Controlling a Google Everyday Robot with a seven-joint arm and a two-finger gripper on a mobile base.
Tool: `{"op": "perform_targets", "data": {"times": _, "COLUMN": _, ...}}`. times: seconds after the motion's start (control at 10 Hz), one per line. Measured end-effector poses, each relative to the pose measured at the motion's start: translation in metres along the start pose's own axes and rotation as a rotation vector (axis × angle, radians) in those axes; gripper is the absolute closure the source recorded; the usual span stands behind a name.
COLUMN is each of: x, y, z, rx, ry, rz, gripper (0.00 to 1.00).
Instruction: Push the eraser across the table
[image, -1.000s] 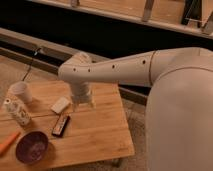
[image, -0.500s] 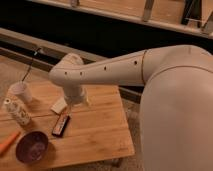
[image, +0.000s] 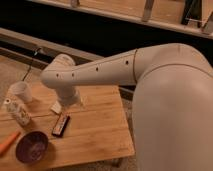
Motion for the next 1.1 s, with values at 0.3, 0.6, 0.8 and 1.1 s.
{"op": "perform_targets", "data": {"times": 0.3, "x": -0.012, "y": 0.021, "z": 0.005, "rx": -0.001, "ry": 0.005, "rz": -0.049, "gripper": 0.35}}
{"op": "perform_targets", "data": {"times": 0.6, "x": -0.025, "y": 0.04, "z": 0.012, "rx": -0.011, "ry": 0.013, "rz": -0.1, "gripper": 0.35}}
{"op": "perform_targets", "data": {"times": 0.8, "x": -0.03, "y": 0.047, "z": 0.019, "rx": -0.024, "ry": 0.027, "rz": -0.12, "gripper": 0.35}}
{"op": "perform_targets", "data": {"times": 1.1, "x": -0.041, "y": 0.053, "z": 0.032, "rx": -0.024, "ry": 0.044, "rz": -0.153, "gripper": 0.35}}
